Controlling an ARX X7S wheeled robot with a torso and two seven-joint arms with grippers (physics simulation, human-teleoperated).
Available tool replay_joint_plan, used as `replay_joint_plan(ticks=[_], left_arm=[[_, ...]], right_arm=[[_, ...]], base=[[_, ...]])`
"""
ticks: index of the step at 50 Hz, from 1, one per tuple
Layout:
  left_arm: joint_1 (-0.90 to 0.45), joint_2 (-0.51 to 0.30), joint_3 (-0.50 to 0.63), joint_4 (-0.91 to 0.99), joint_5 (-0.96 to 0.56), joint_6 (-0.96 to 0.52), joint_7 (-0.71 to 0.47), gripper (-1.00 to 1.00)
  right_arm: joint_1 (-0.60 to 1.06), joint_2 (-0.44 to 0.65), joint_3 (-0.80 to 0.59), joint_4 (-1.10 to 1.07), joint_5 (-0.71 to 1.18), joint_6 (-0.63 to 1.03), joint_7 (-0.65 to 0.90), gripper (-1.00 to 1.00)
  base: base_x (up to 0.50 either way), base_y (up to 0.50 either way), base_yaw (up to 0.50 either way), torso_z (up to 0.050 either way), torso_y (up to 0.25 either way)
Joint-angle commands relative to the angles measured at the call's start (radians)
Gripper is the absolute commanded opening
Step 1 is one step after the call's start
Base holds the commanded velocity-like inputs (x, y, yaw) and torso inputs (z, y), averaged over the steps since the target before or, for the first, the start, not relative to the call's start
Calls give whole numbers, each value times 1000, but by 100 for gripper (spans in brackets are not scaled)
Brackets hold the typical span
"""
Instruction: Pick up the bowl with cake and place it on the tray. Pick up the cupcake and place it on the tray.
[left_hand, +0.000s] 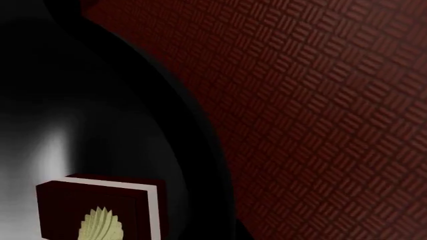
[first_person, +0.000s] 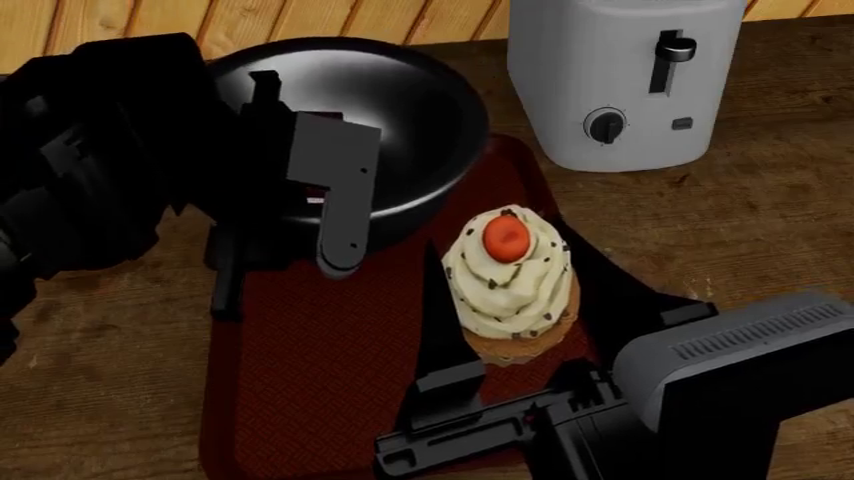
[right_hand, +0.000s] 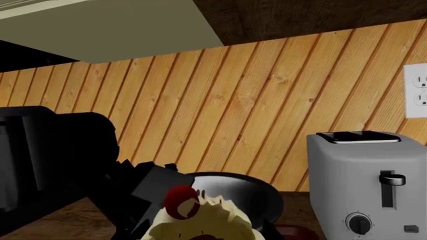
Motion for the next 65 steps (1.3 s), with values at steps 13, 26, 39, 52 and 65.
replay_joint_plan(ticks=[13, 26, 39, 52, 65], left_arm=[[-8, 1, -8, 11, 20, 17, -6, -100], [4, 1, -8, 11, 16, 26, 32, -100], [18, 1, -8, 7, 17, 43, 43, -100], [30, 1, -9, 5, 9, 51, 71, -100], [31, 1, -8, 12, 16, 48, 83, 100]], right_arm=[[-6, -1, -13, 3, -40, -7, -16, -100], [-8, 0, -15, 8, -42, -15, -18, -100], [-12, 2, -19, 11, -45, -22, -20, -100], [-11, 3, -22, 16, -45, -27, -20, -100], [-19, 6, -22, 13, -44, -34, -16, -100]], base=[[0, 0, 0, 0, 1], [0, 0, 0, 1, 1], [0, 0, 0, 0, 1], [0, 0, 0, 0, 0], [0, 0, 0, 1, 0]])
